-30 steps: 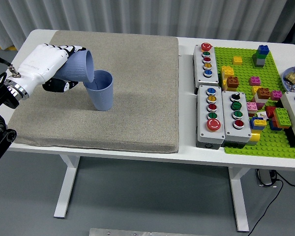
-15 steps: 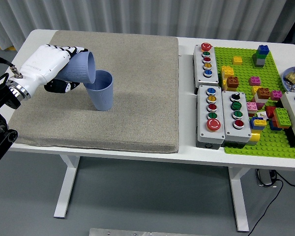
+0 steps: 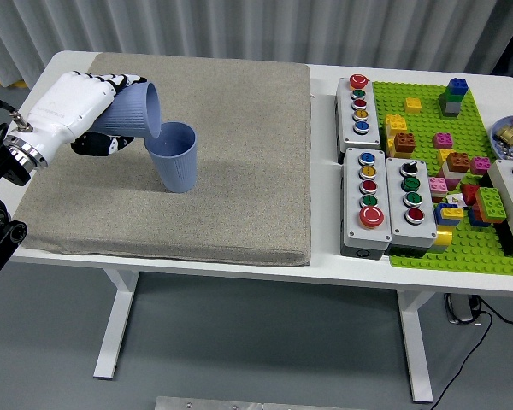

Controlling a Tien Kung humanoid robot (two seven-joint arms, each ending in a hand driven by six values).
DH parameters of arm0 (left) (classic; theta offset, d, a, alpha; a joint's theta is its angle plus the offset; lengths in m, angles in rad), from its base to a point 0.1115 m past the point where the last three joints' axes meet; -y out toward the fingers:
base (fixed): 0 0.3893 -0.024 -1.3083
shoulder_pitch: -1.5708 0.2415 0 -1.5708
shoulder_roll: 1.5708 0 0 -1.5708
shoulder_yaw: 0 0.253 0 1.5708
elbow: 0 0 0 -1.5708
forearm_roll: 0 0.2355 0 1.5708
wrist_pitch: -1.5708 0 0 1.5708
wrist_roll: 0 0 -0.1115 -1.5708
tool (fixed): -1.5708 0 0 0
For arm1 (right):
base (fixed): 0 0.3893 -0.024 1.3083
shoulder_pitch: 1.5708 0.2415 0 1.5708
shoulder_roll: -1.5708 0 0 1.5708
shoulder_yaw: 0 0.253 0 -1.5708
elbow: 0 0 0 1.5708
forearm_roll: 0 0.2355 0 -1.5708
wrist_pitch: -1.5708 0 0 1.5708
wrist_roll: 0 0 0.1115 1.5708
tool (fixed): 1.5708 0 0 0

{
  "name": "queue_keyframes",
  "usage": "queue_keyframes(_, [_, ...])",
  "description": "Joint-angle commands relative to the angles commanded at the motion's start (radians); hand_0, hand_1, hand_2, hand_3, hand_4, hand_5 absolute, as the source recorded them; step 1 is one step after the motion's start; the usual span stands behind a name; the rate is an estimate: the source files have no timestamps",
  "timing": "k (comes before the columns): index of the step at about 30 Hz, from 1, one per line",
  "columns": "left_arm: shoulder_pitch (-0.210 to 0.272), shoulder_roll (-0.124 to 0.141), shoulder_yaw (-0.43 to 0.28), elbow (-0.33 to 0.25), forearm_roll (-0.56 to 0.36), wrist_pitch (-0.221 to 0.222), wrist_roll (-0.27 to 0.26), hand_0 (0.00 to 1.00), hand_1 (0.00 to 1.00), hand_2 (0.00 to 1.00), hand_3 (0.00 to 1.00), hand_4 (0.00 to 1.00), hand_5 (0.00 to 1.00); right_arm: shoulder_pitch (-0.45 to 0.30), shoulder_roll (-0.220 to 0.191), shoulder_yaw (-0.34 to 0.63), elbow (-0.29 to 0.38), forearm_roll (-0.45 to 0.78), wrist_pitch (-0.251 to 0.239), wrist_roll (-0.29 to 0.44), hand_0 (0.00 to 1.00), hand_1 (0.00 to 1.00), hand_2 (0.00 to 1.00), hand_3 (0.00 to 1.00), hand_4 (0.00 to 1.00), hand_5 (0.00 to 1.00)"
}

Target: Pick cup pour cup place

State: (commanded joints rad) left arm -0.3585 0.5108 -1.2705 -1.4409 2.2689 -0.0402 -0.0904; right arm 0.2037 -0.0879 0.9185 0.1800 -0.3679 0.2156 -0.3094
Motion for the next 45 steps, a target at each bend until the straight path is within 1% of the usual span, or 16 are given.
queue_keyframes(2, [0.002, -0.008, -0.016, 0.009, -0.006, 0.009, -0.014, 0.522, 0.559, 0.769, 0.603, 0.371, 0.002, 0.0, 0.0, 0.0, 0.0, 0.0, 0.0, 0.0, 0.747, 0.699, 0.75, 0.606, 0.122, 0.254])
queue_keyframes(4, [0.001, -0.018, -0.027, 0.02, -0.044, 0.019, -0.027, 0.522, 0.559, 0.769, 0.603, 0.371, 0.002, 0.0, 0.0, 0.0, 0.0, -0.001, 0.001, 0.0, 0.747, 0.699, 0.75, 0.606, 0.122, 0.254])
queue_keyframes(9, [-0.001, -0.039, -0.038, 0.056, -0.212, 0.04, -0.051, 0.521, 0.558, 0.769, 0.601, 0.371, 0.002, 0.0, 0.0, 0.0, 0.0, 0.0, 0.001, 0.0, 0.747, 0.699, 0.75, 0.606, 0.122, 0.254])
queue_keyframes(12, [-0.004, -0.068, -0.041, 0.112, -0.342, 0.065, -0.093, 0.521, 0.558, 0.769, 0.601, 0.371, 0.002, 0.002, 0.001, -0.001, 0.0, 0.002, 0.0, 0.0, 0.747, 0.699, 0.75, 0.606, 0.122, 0.254])
queue_keyframes(14, [-0.005, -0.079, -0.043, 0.128, -0.427, 0.076, -0.109, 0.526, 0.558, 0.763, 0.597, 0.376, 0.002, 0.003, 0.001, -0.001, 0.0, 0.002, 0.001, -0.001, 0.747, 0.699, 0.751, 0.606, 0.121, 0.253])
queue_keyframes(17, [-0.006, -0.111, -0.051, 0.168, -0.55, 0.097, -0.152, 0.526, 0.558, 0.763, 0.597, 0.376, 0.002, 0.003, 0.002, 0.0, 0.0, 0.0, 0.0, -0.001, 0.747, 0.699, 0.751, 0.606, 0.121, 0.253])
queue_keyframes(23, [0.002, -0.164, -0.08, 0.228, -0.797, 0.089, -0.195, 0.523, 0.558, 0.756, 0.594, 0.381, 0.002, 0.003, 0.004, 0.002, 0.0, -0.003, 0.0, -0.003, 0.747, 0.699, 0.75, 0.606, 0.122, 0.253])
queue_keyframes(24, [0.005, -0.187, -0.094, 0.247, -0.849, 0.094, -0.211, 0.523, 0.558, 0.756, 0.594, 0.381, 0.002, 0.002, 0.004, 0.003, 0.0, -0.005, 0.001, -0.004, 0.747, 0.699, 0.75, 0.606, 0.122, 0.253])
queue_keyframes(26, [0.01, -0.212, -0.107, 0.27, -0.934, 0.099, -0.229, 0.518, 0.556, 0.746, 0.586, 0.397, 0.002, 0.003, 0.005, 0.004, 0.0, -0.008, 0.001, -0.005, 0.747, 0.7, 0.751, 0.607, 0.121, 0.253])
queue_keyframes(28, [0.015, -0.231, -0.112, 0.284, -1.012, 0.108, -0.241, 0.518, 0.556, 0.746, 0.586, 0.397, 0.002, 0.003, 0.006, 0.005, 0.0, -0.01, 0.001, -0.005, 0.747, 0.7, 0.751, 0.607, 0.121, 0.253])
queue_keyframes(29, [0.022, -0.247, -0.115, 0.292, -1.055, 0.124, -0.251, 0.518, 0.556, 0.746, 0.586, 0.397, 0.002, 0.003, 0.006, 0.004, 0.0, -0.01, 0.002, -0.006, 0.747, 0.7, 0.751, 0.607, 0.121, 0.253])
queue_keyframes(31, [0.032, -0.266, -0.116, 0.301, -1.12, 0.147, -0.264, 0.518, 0.556, 0.746, 0.586, 0.397, 0.002, 0.002, 0.007, 0.005, 0.0, -0.012, 0.001, -0.006, 0.747, 0.7, 0.751, 0.607, 0.121, 0.253])
queue_keyframes(32, [0.037, -0.275, -0.117, 0.305, -1.132, 0.16, -0.271, 0.516, 0.554, 0.742, 0.581, 0.404, 0.002, 0.001, 0.008, 0.006, 0.0, -0.012, 0.001, -0.007, 0.747, 0.699, 0.751, 0.606, 0.121, 0.254])
queue_keyframes(37, [0.069, -0.331, -0.118, 0.321, -1.098, 0.236, -0.325, 0.516, 0.554, 0.742, 0.581, 0.404, 0.002, -0.001, 0.01, 0.008, 0.0, -0.02, 0.002, -0.009, 0.747, 0.699, 0.751, 0.606, 0.121, 0.254])
queue_keyframes(41, [0.081, -0.351, -0.122, 0.341, -1.085, 0.25, -0.334, 0.514, 0.555, 0.738, 0.578, 0.412, 0.002, -0.003, 0.011, 0.01, 0.0, -0.024, 0.003, -0.01, 0.747, 0.699, 0.752, 0.606, 0.121, 0.257])
queue_keyframes(45, [0.089, -0.353, -0.113, 0.358, -1.079, 0.256, -0.337, 0.517, 0.557, 0.739, 0.578, 0.423, 0.005, -0.001, 0.01, 0.01, 0.0, -0.024, 0.004, -0.01, 0.747, 0.699, 0.751, 0.606, 0.12, 0.256])
